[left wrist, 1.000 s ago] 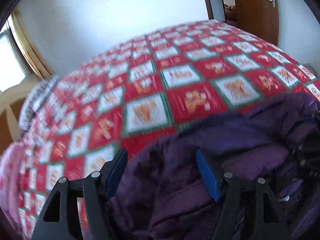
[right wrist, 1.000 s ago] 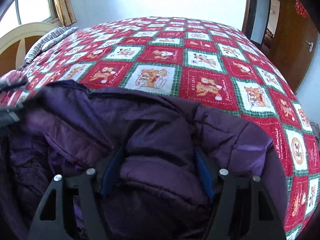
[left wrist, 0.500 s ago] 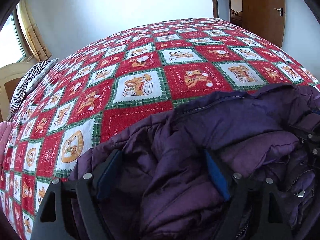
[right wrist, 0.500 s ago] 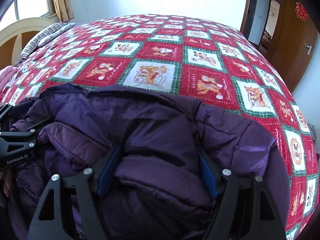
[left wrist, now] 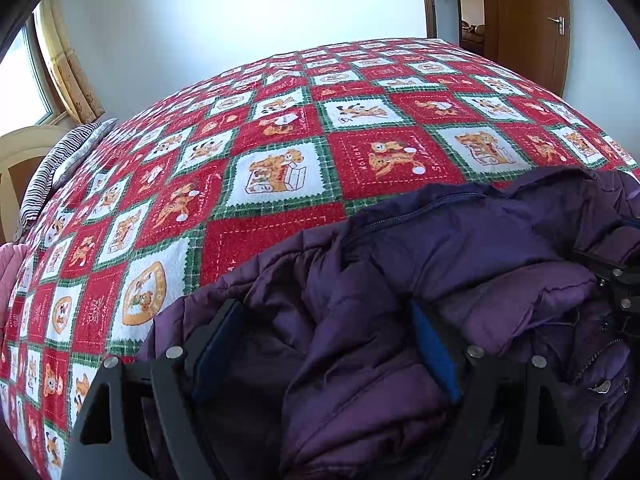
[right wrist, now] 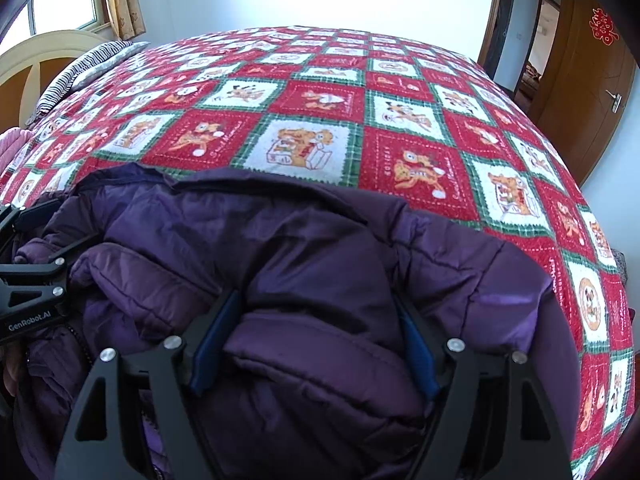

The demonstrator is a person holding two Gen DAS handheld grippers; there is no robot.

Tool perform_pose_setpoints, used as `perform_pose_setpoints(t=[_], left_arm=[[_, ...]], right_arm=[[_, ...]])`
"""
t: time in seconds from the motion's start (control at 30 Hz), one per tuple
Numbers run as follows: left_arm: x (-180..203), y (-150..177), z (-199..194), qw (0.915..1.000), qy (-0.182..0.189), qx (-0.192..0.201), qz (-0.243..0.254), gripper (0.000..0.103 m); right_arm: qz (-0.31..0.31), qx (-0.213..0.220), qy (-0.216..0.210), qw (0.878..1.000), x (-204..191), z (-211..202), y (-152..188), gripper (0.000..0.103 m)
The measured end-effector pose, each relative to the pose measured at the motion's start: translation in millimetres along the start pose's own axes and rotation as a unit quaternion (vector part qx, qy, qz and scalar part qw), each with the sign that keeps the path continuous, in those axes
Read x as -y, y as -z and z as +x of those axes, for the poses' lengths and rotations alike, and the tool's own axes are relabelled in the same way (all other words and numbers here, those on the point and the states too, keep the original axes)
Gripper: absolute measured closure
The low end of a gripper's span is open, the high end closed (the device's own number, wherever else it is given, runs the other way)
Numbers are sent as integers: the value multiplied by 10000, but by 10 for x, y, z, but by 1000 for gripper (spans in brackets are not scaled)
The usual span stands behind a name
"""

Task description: Fold large clothes

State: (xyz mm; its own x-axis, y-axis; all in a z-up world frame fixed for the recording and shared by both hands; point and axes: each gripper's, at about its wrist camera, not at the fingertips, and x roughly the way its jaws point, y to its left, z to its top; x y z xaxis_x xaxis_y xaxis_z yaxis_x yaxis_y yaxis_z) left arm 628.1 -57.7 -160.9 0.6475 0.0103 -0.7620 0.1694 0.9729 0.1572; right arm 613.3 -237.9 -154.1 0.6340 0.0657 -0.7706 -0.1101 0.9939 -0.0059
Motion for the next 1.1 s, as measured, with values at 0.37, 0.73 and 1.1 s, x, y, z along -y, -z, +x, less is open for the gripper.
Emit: perform_pose_setpoints(t=[0.37,0.73,1.1], left_arm=[[190,-274,-525,9966,527,630,-103,19],[410,8,-127,9996,125,63,234,8],[284,7,-8,9991,382,-135,-114,1]], right_arm=[[142,146,-140,9997,44,-19,30,24],[146,146,-146,9997,52,-26,33,24],[83,91,-44,9999,17,-5,18,23]])
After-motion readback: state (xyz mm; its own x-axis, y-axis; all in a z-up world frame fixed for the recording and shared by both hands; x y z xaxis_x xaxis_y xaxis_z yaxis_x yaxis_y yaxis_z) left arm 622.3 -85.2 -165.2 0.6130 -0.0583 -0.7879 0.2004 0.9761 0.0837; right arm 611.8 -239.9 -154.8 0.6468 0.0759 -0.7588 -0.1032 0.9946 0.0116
